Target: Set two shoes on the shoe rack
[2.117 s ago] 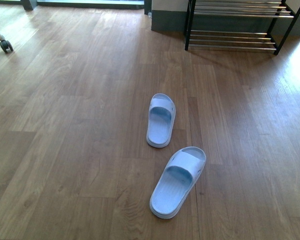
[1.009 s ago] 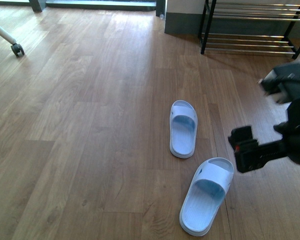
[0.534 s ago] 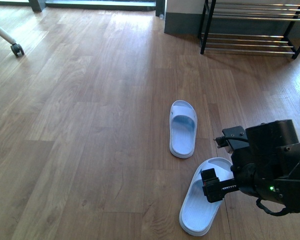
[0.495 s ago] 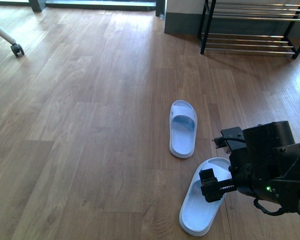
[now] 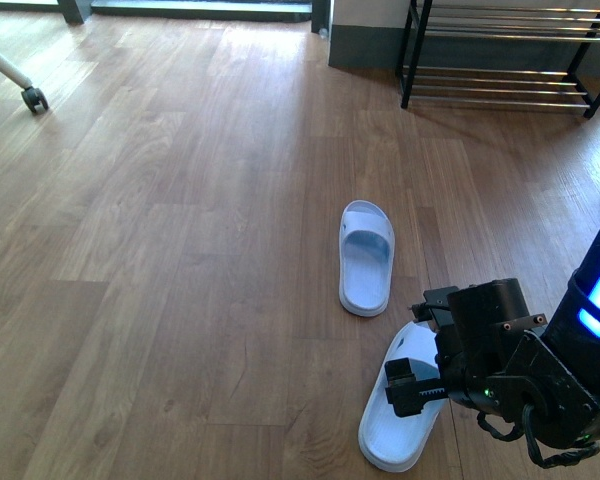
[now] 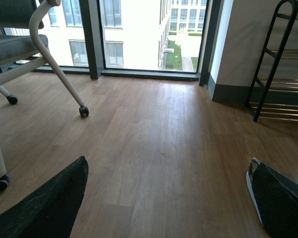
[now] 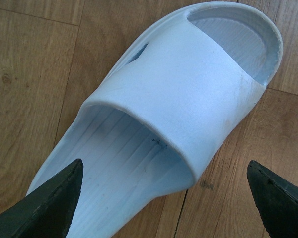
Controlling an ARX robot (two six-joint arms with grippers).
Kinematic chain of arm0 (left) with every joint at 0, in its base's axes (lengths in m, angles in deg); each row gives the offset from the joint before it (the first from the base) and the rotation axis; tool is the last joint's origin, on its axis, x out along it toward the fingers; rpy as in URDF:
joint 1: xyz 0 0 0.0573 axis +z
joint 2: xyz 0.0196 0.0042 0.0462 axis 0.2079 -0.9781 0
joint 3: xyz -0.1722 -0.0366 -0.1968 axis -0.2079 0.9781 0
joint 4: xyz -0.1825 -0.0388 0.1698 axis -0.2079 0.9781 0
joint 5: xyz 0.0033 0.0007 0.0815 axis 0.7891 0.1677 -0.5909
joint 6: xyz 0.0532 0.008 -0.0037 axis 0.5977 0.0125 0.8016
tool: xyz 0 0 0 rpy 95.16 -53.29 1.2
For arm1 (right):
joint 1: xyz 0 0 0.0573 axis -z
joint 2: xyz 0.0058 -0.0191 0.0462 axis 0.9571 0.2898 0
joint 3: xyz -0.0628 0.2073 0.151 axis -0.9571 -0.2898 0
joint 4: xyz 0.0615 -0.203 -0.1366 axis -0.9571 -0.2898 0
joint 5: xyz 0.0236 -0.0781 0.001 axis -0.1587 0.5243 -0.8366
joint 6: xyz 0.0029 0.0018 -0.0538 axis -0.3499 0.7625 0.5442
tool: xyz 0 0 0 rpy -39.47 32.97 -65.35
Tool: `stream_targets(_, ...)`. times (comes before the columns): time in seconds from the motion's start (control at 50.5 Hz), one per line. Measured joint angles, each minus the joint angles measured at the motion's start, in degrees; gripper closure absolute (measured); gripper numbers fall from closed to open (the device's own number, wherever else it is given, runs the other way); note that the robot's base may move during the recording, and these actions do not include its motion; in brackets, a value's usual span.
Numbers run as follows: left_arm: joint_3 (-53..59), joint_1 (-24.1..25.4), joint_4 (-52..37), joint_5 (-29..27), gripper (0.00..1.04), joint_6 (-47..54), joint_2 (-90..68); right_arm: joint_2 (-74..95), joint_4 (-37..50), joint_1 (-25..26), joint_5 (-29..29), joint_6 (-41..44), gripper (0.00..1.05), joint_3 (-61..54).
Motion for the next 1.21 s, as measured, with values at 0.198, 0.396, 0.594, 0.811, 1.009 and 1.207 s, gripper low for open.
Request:
stream_targets(0.198, 0.0, 0.0, 0.0, 0.0, 0.09, 0.0, 0.0, 4.1, -0.3, 1.5, 0.4, 0.4, 0.09, 5.2)
stream_targets(0.396, 0.0, 0.0, 0.0, 0.0, 0.09, 0.0, 0.0, 8.6, -1.5, 2.4, 1.8, 1.5, 0.09, 10.9)
stream_targets(0.594, 0.0, 0.0, 0.0, 0.0, 0.09, 0.0, 0.0, 11.5, -2.0, 2.8, 4.0, 3.0, 0.11, 14.0)
stream_targets(0.811, 0.0, 0.0, 0.0, 0.0, 0.09, 0.0, 0.0, 12.0, -2.8, 3.3, 6.8, 3.9, 0.46, 14.1)
stream_targets(1.009, 0.0, 0.0, 0.0, 0.0, 0.09, 0.0, 0.0, 12.0, -4.8, 3.8, 8.9, 5.0, 0.78, 15.6)
stream_targets(1.207, 0.0, 0.0, 0.0, 0.0, 0.09, 0.0, 0.0, 12.2, -5.4, 5.6, 9.9, 6.6, 1.03, 18.3)
